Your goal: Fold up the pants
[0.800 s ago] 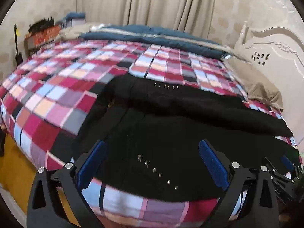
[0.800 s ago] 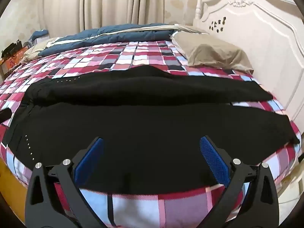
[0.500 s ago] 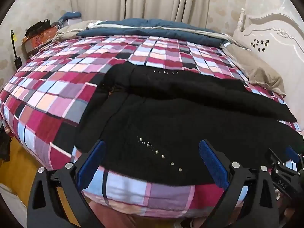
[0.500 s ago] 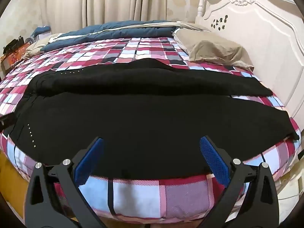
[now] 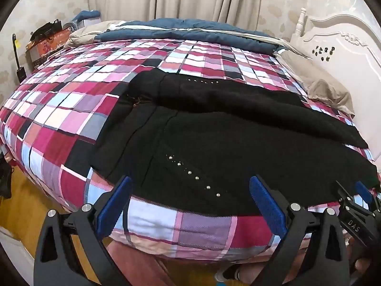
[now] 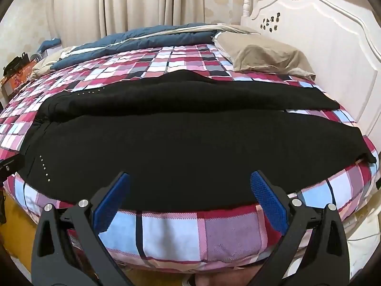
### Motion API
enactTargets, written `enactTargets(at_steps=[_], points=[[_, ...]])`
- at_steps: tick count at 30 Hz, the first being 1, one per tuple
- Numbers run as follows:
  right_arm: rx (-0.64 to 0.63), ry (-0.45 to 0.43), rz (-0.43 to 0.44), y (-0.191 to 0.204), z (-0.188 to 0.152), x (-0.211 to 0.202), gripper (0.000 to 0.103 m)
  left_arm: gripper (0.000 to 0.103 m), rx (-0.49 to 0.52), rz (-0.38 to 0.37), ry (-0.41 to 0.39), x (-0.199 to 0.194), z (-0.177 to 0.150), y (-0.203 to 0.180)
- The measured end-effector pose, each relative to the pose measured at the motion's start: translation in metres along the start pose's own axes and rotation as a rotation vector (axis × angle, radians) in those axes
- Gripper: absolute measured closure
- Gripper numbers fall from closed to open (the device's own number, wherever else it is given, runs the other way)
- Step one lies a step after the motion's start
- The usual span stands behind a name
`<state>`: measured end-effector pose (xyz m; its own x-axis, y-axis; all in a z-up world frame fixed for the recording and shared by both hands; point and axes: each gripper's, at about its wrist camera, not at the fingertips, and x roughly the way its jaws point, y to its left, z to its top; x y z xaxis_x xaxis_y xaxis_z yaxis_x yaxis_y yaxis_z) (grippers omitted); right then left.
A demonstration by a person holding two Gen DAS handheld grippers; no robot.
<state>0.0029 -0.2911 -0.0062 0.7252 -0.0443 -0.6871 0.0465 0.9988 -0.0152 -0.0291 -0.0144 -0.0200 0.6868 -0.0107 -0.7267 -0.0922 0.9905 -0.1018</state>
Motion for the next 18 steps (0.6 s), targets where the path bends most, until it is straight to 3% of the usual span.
enactTargets(at_steps=[18], points=[[0.008,-0.001,0.012,-0.005,-0.002,-0.014,0.002,0.005,0.014,0.009,-0.013,-0.011,-0.003,-0.004]])
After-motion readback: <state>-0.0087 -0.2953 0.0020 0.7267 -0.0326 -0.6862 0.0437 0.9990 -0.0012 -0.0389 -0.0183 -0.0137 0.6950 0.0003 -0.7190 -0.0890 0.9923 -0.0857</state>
